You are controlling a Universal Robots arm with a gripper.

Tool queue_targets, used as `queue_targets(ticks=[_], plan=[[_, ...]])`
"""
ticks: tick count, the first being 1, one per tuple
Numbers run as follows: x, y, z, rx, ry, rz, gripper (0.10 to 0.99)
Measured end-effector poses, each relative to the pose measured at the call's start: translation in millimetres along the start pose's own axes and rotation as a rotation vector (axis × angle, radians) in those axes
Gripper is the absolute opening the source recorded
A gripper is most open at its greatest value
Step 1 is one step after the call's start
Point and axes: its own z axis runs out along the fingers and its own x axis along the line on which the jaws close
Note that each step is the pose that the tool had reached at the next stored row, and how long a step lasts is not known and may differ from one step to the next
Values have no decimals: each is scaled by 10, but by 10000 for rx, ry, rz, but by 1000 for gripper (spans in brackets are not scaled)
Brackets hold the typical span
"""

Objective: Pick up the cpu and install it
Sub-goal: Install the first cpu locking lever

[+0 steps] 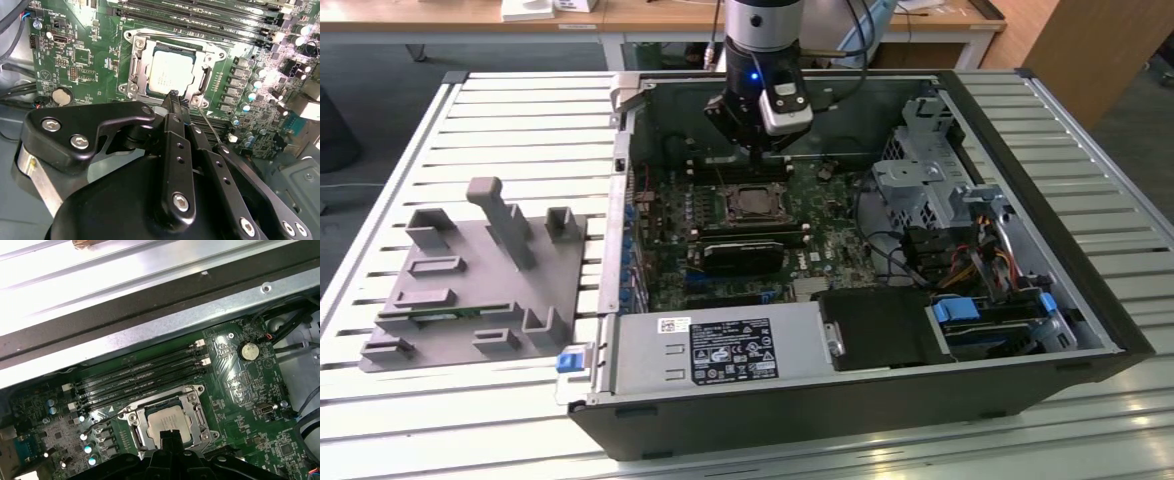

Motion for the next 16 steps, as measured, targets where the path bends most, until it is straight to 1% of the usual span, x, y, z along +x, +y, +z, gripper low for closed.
queue_targets(ticks=[16], plan=[[0,0,0,-20,11,-673,106]])
